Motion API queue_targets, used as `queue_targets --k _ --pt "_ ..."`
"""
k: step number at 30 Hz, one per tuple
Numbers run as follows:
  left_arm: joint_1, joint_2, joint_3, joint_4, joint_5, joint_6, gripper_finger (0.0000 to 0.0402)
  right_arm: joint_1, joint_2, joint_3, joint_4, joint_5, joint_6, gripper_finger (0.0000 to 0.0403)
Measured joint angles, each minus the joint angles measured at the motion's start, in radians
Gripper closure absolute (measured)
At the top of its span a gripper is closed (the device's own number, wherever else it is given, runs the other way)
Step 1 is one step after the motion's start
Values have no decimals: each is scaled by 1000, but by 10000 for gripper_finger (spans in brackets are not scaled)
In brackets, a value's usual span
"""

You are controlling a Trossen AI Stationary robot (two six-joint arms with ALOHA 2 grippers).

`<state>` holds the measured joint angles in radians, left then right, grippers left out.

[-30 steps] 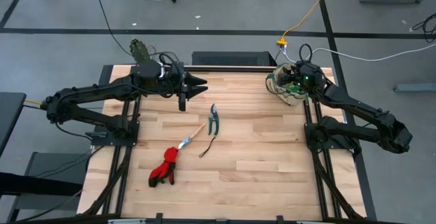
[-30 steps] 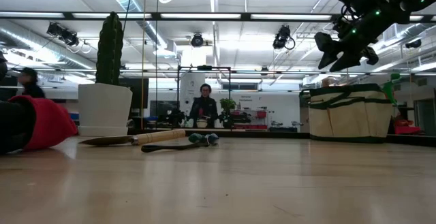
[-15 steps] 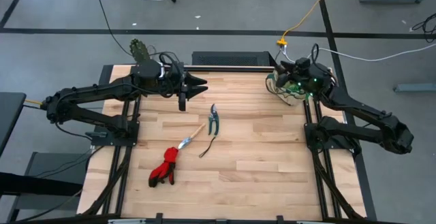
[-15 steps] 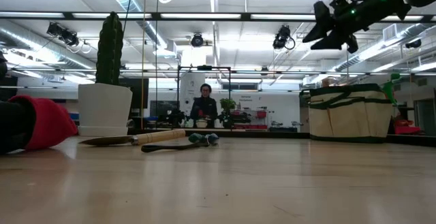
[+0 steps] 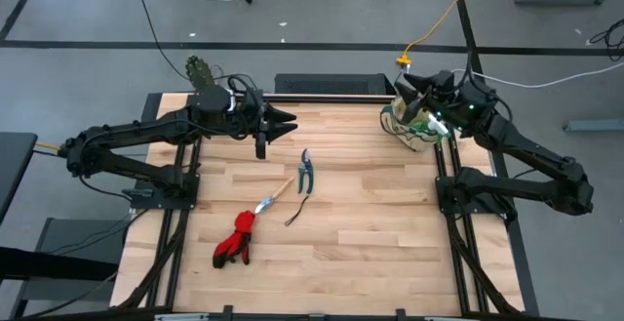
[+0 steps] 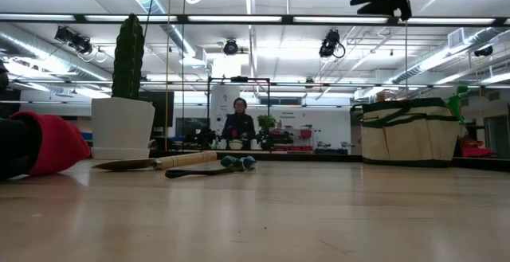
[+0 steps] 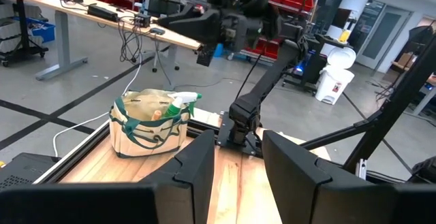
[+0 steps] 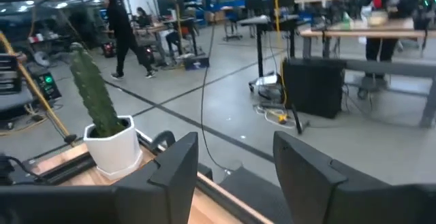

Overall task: Pick & Place Garden tools in Gardening bag
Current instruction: Put the brown trowel into the white gardening bag

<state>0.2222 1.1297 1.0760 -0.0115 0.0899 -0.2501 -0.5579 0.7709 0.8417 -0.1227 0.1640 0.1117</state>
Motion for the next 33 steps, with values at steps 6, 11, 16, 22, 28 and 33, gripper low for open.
queue_targets --k 6,11,16,22,28,33 --pt "0 0 0 0 0 0 271 74 3 33 -35 -58 -29 211" --pt "0 0 0 0 0 -1 271 147 12 33 -44 -60 -42 211" --pt "0 0 0 0 0 -1 271 217 33 33 -37 -60 -42 211" --pt "-1 0 0 0 0 -1 271 305 58 33 -25 -76 -42 211" --pt "-1 0 0 0 0 -1 271 391 75 33 -25 -76 -40 211" --pt "-1 0 0 -11 -9 -1 271 451 80 33 -27 -76 -23 211"
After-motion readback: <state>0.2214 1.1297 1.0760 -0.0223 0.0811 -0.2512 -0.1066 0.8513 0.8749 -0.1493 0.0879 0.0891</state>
